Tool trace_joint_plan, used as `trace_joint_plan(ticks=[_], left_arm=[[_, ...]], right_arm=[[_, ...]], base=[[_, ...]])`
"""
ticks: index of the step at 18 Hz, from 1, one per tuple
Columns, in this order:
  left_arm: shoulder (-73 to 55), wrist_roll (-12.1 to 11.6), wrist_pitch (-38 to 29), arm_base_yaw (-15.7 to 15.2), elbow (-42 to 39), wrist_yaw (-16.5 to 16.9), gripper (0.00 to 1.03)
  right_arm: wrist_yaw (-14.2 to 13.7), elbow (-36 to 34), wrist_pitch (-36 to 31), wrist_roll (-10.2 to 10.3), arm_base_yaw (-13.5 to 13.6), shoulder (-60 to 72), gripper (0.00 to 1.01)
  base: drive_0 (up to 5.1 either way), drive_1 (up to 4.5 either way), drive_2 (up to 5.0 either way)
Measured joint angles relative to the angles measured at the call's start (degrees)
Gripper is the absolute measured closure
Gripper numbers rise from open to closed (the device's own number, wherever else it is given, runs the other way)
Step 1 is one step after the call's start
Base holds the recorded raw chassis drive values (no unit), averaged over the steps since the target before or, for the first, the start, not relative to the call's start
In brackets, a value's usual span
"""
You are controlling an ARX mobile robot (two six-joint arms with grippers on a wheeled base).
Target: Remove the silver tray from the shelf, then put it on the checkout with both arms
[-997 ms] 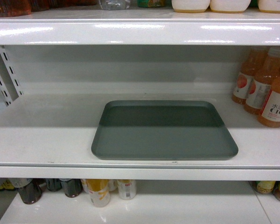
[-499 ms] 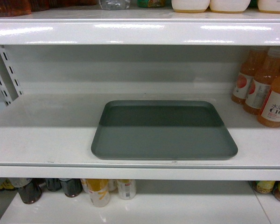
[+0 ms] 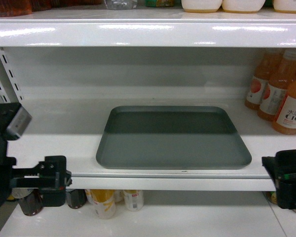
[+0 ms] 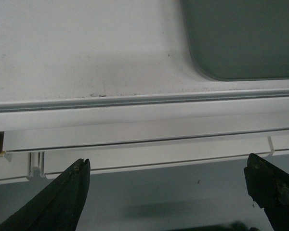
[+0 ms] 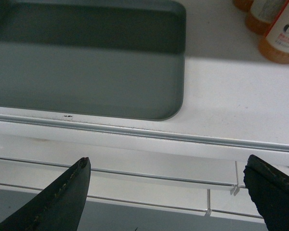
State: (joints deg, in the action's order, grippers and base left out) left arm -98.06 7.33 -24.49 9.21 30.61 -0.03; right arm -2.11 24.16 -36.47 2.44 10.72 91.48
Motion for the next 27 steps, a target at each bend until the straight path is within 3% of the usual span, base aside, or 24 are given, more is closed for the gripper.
trace_joint_plan(ticks=[3, 4, 6, 11, 14, 23, 25, 27], left_arm=[[-8.3, 0.2, 2.4, 1.2, 8.0, -1.1, 0.05], [-15.9, 1.8, 5.7, 1.8, 16.9, -1.4, 0.05], [-19.3, 2.8, 7.1, 2.4, 21.2, -2.0, 0.05], [-25.4, 3.7, 11.9, 3.8, 32.3, -3.4, 0.05], [-28.8, 4.5, 16.3, 3.9, 38.1, -4.0, 0.05], [-32.9, 7.7, 24.8, 3.3, 45.6, -3.4, 0.05], [-33.1, 7.7, 26.3, 3.4, 46.4, -3.0, 0.05], [-33.5, 7.7, 27.8, 3.3, 47.1, -3.0, 0.24]], right_arm=[[0.6, 7.4, 1.1, 2.5, -1.1, 9.6, 0.03], [0.3, 16.3, 4.1, 4.4, -2.0, 16.8, 0.03], [0.2, 21.3, 5.7, 5.4, -2.6, 20.4, 0.03], [0.0, 34.8, 12.3, 6.2, -2.9, 30.6, 0.03], [-2.0, 43.9, 18.0, 6.4, -2.9, 36.3, 0.03], [-2.4, 56.8, 28.5, 8.3, -2.9, 43.5, 0.03], [-2.6, 58.1, 31.1, 8.5, -2.9, 44.5, 0.16], [-2.2, 58.2, 33.2, 8.5, -2.9, 45.1, 0.36]], base=[[0.0, 0.00, 0.0], [0.0, 0.00, 0.0], [0.0, 0.00, 0.0], [0.0, 0.00, 0.0], [0.0, 0.00, 0.0], [0.0, 0.00, 0.0], [0.0, 0.00, 0.0], [0.0, 0.00, 0.0]])
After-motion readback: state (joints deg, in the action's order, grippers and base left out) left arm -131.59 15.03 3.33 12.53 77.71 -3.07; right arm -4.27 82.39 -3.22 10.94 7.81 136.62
